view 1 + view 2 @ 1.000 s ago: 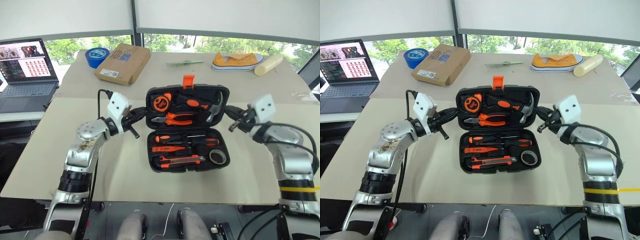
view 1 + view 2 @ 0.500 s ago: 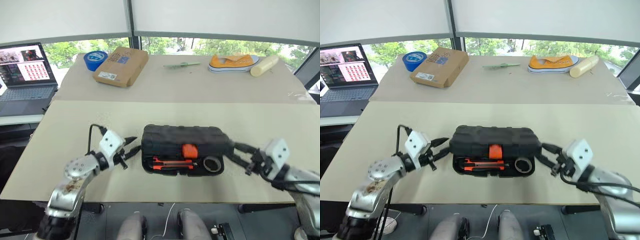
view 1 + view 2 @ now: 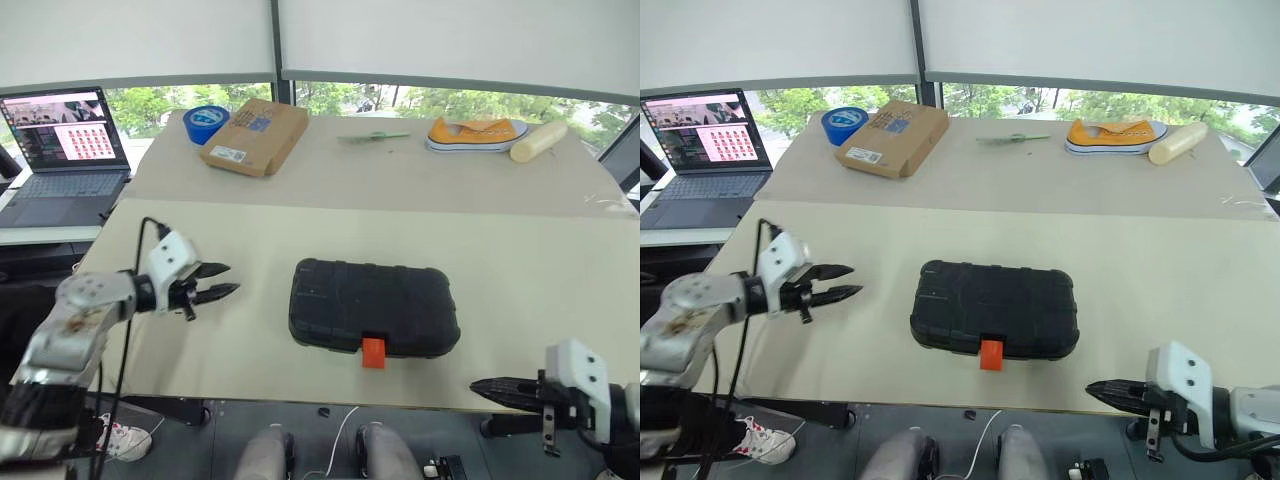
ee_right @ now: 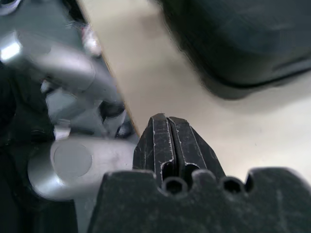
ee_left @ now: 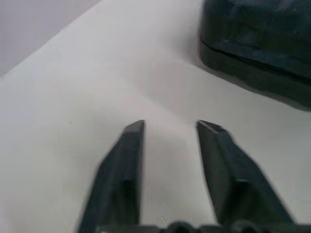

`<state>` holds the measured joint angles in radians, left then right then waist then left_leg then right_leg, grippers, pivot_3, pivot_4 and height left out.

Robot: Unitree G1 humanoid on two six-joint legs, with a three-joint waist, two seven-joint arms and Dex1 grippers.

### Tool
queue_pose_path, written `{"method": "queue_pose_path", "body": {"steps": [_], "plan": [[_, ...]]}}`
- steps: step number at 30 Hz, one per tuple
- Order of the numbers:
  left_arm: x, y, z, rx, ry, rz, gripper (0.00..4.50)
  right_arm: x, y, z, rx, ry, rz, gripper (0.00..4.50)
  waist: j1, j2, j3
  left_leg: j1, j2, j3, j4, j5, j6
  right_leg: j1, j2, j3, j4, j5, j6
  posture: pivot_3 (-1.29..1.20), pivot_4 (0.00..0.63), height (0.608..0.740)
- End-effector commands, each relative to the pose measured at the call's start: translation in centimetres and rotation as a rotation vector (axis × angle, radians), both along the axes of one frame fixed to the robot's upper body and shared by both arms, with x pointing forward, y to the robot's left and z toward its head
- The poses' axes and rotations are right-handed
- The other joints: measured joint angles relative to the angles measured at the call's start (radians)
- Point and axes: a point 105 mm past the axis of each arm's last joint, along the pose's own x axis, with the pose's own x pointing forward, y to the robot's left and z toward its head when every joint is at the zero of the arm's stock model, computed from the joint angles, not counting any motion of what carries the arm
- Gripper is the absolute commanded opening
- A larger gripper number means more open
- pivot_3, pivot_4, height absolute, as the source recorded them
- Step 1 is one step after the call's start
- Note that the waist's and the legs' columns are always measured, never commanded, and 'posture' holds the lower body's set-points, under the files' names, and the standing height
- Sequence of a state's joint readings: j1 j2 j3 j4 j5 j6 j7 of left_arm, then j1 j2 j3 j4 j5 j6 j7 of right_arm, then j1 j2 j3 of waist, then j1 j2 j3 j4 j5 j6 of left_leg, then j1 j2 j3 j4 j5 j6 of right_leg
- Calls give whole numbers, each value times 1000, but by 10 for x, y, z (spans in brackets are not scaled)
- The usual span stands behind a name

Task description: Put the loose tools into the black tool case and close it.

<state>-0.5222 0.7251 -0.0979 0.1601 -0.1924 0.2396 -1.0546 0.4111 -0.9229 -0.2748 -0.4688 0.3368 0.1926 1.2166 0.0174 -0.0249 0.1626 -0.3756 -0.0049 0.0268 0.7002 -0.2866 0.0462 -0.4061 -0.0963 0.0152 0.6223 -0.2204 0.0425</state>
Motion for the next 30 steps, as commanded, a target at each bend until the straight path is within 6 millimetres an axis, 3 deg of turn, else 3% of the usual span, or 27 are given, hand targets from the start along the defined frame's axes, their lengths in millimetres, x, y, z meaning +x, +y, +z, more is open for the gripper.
{"method": "queue_pose_path", "body": {"steps": [1, 2, 8, 12, 18, 22, 26, 30], "plan": [[17, -29, 0, 54, -61, -114, 207, 11, 13, -6, -19, -41, 62, 0, -1, 0, 0, -1, 0, 0, 3, 0, 0, 0, 0, 0, 0, 0, 0, 0, 150, 735], [22, -38, 0, 61, -71, -140, 27, 16, 17, -8, -25, -57, 74, 0, -3, 0, 0, -2, 0, 0, 3, 0, 0, -1, 0, 0, 0, 0, 0, 0, 150, 735], [42, -66, -9, 140, -123, -197, 27, 48, 22, -13, -89, -144, 46, 0, -12, -2, 1, -9, 1, 0, 4, 0, 1, -8, 2, 1, 2, 0, 0, 0, 150, 735], [34, -78, -11, 146, -102, -305, 27, 78, 21, -9, -109, -223, -36, 0, -20, -4, 1, -14, 2, 0, 7, 0, 0, -15, 3, 2, 4, 0, 0, 0, 150, 735], [14, -79, -5, 132, -70, -419, 27, 120, 9, 11, -86, -337, -202, 0, -25, -4, 1, -15, 2, 0, 10, 0, 1, -15, 2, 2, 7, 1, 0, 0, 150, 735], [17, -86, 26, 48, -105, -406, 27, 112, 3, 17, -56, -294, -191, 0, -8, -3, 2, -19, 3, -1, 12, 0, 1, -18, 1, 1, 8, 1, 0, 0, 150, 735], [4, -113, 59, -83, -84, -470, 27, 93, -4, 27, -16, -235, -157, 0, 0, -3, 2, -24, 3, -3, 14, -1, 1, -18, 1, -1, 8, 2, 2, 0, 150, 735], [-15, -139, 49, -44, -65, -578, 27, 81, -8, 43, 66, -191, -167, 0, -5, -3, 2, -23, 2, -3, 14, -1, 3, -16, 0, -1, 7, 3, 4, 0, 150, 735]]}}
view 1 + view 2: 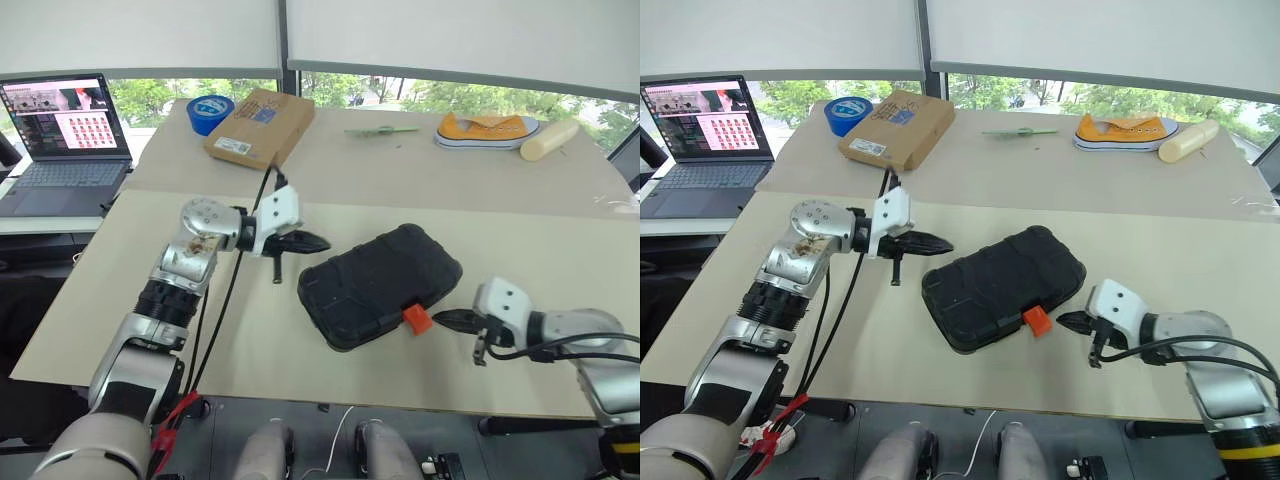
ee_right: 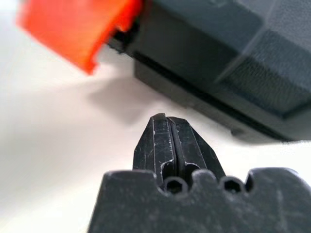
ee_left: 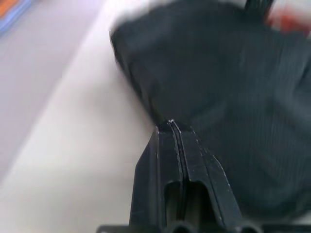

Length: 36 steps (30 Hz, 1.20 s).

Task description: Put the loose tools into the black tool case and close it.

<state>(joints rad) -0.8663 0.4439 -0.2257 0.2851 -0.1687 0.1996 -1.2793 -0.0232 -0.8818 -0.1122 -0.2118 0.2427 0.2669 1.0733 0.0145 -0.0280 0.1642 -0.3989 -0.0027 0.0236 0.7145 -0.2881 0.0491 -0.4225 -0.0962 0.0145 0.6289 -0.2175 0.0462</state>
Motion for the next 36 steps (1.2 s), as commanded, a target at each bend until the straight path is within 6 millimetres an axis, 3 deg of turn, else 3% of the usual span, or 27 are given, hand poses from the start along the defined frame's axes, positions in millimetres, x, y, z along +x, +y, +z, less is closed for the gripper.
{"method": "queue_pose_path", "body": {"steps": [1, 7, 12, 16, 23, 30, 36], "plan": [[-18, -25, -8, 53, -31, -115, 27, -8, 0, 30, 96, -16, 11, 0, -2, 0, 0, 0, 0, 0, 0, 0, 0, 0, 0, 0, 0, 0, 0, 0, 150, 735], [-13, -40, -57, 230, -147, -144, 27, -18, 17, 31, 135, 14, 57, 0, -3, 0, 0, 2, 0, 0, -1, 0, 0, 0, 3, 1, -2, 0, 0, 0, 150, 735], [-8, -26, -90, 433, -310, -218, 27, -22, 33, 19, 117, 22, 100, 0, 0, 1, -1, 6, 0, 1, 0, 0, 0, 4, 1, 2, -4, 0, 0, 0, 150, 735], [-11, -32, -89, 365, -251, -218, 27, -18, 38, 15, 118, 11, 91, 0, 3, 2, -2, 19, 0, 0, -2, -1, 1, 19, 0, 1, -7, -1, 0, 0, 150, 735], [-17, -51, -76, 269, -217, -228, 27, -14, 41, 3, 90, 12, 81, 0, 8, 3, -3, 18, 0, 0, -1, -1, 2, 19, 0, 1, -6, -1, 1, 0, 150, 735], [-15, -58, -70, 246, -227, -227, 27, -11, 39, -16, 37, 25, 65, 0, 23, 3, -3, 17, -1, 0, 0, -1, 2, 18, -1, 1, -6, -1, 1, 0, 150, 735], [-19, -63, -68, 231, -226, -246, 27, 1, 38, -20, 40, -5, 3, 0, 24, 3, -3, 17, -1, 0, 0, -1, 2, 18, -1, 0, -6, -1, 1, 0, 150, 735]]}}
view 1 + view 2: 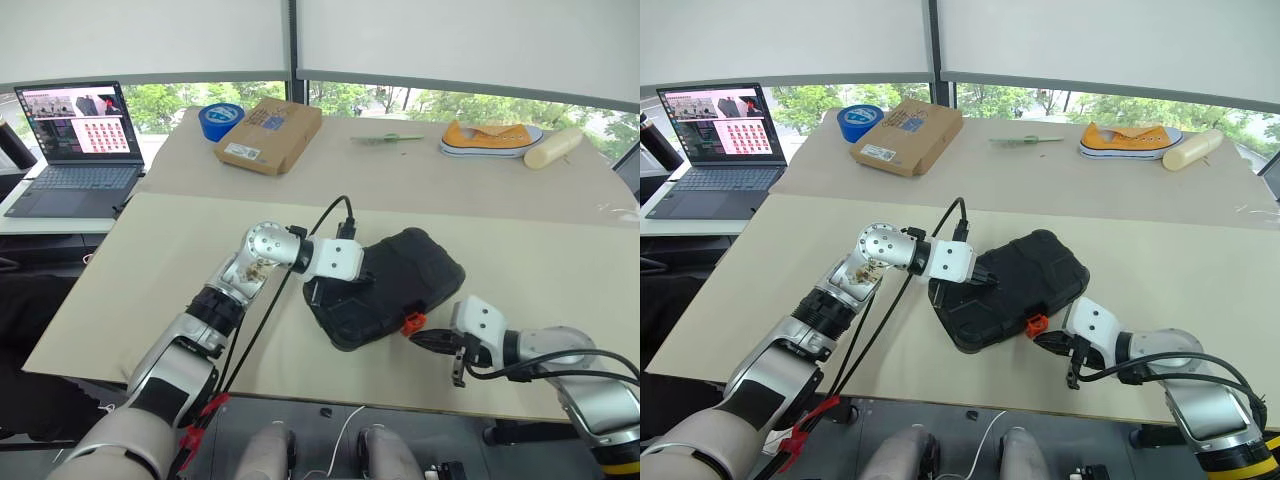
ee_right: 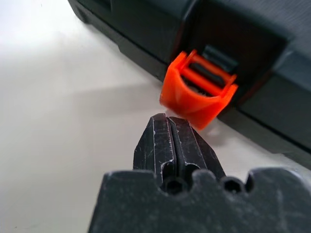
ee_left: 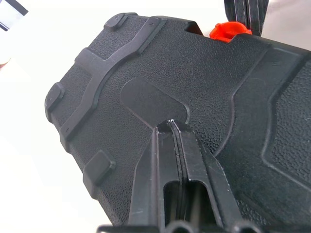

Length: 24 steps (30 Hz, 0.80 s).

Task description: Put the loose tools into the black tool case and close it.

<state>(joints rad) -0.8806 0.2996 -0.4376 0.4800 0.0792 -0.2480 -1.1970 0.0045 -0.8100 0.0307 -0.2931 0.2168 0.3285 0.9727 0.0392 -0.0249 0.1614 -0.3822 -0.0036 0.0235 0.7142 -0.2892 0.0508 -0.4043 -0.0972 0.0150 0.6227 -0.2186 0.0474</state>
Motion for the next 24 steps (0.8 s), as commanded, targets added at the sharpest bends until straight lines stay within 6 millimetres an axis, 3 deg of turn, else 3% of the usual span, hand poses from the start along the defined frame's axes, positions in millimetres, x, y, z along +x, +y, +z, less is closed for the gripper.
{"method": "queue_pose_path", "body": {"steps": [1, 7, 12, 18, 24], "plan": [[-7, -7, -15, 45, 39, -25, 27, 14, 1, 9, 4, -76, -33, 0, 0, 0, 0, 0, 0, 0, 0, 0, 0, 0, 0, 0, 0, 0, 0, 0, 150, 735], [-10, -13, -16, 51, 28, -51, 27, 25, 12, 22, 81, -144, -69, 0, -6, 0, 0, 0, 0, 0, 0, 0, 0, 0, 1, 0, 0, 0, 0, 0, 150, 735], [-12, -17, -22, 84, 2, -80, 27, 17, 19, 33, 118, -160, -26, 0, -12, 0, 0, 1, 0, 0, 0, 0, 0, 0, 1, 0, 1, 0, 0, 0, 150, 735], [-16, -20, -32, 101, 10, -100, 27, 23, 16, 49, 136, -239, -60, 0, -11, 0, 0, 1, 0, 0, 0, 0, 0, 0, 0, 0, 1, 0, 0, 0, 150, 735], [-17, -18, -37, 115, 9, -104, 27, 27, 11, 50, 111, -262, -76, 0, -11, 0, 0, 1, 0, 0, 0, 0, 0, 0, 0, 0, 1, 0, 0, 0, 150, 735]]}}
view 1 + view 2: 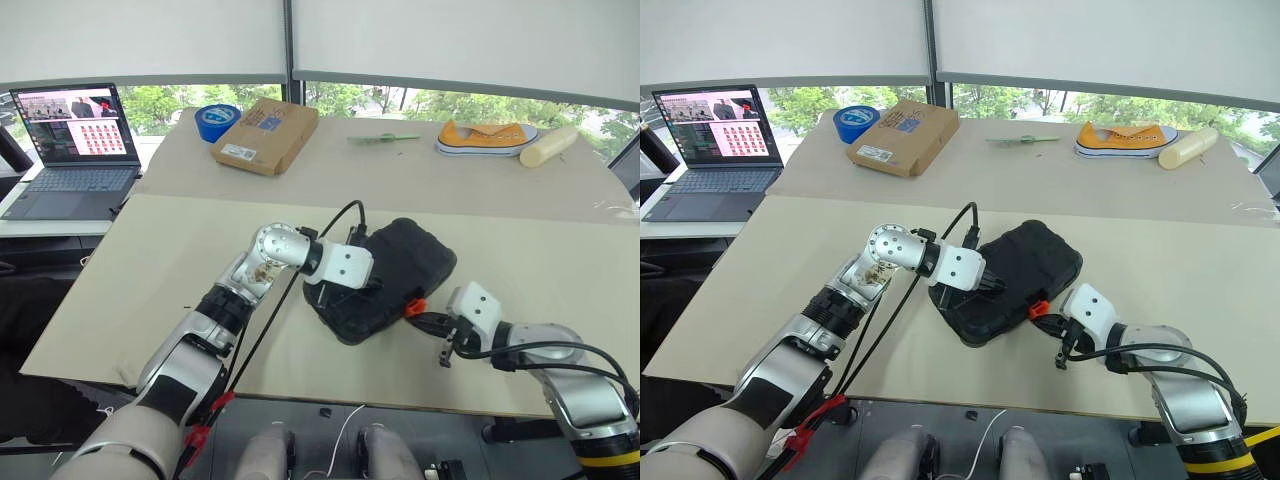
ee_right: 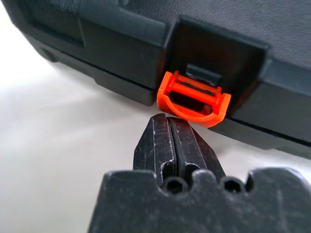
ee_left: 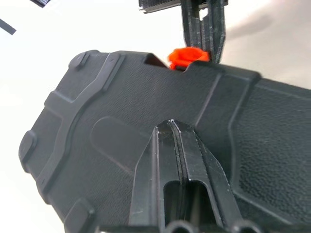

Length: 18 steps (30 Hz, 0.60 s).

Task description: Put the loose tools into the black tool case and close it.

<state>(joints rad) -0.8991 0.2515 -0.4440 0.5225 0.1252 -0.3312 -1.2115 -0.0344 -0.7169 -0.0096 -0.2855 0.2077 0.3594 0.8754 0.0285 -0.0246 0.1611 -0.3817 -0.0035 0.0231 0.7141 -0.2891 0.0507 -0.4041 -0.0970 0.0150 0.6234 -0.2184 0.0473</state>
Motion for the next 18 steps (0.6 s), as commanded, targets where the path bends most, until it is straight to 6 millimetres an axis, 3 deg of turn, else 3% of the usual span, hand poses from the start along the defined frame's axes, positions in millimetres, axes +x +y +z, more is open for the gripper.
{"method": "queue_pose_path", "body": {"steps": [1, 5, 9, 18], "plan": [[-11, -4, -36, 104, 53, -27, 27, 8, 9, 39, 20, -179, 41, 0, 0, 0, 0, 0, 0, 0, 0, 0, 0, 0, 0, 0, 0, 0, 0, 0, 150, 735], [-13, -1, -40, 111, 57, -30, 27, 8, 4, 34, -43, -186, 60, 0, 0, 0, 0, 0, 0, 0, 0, 0, 0, 0, 0, 0, 0, 0, 0, 0, 150, 735], [-13, 1, -41, 113, 60, -26, 27, 12, -2, 46, -26, -210, 53, 0, -2, 0, 0, 0, 0, 0, 0, 0, 0, 0, 0, 0, 0, 0, 0, 0, 150, 735], [-12, 2, -42, 112, 62, -15, 27, 17, 5, 54, -4, -229, 70, 0, -7, 0, 0, 0, 0, 0, 0, 0, 0, 0, 0, 0, 0, 0, 0, 0, 150, 735]]}}
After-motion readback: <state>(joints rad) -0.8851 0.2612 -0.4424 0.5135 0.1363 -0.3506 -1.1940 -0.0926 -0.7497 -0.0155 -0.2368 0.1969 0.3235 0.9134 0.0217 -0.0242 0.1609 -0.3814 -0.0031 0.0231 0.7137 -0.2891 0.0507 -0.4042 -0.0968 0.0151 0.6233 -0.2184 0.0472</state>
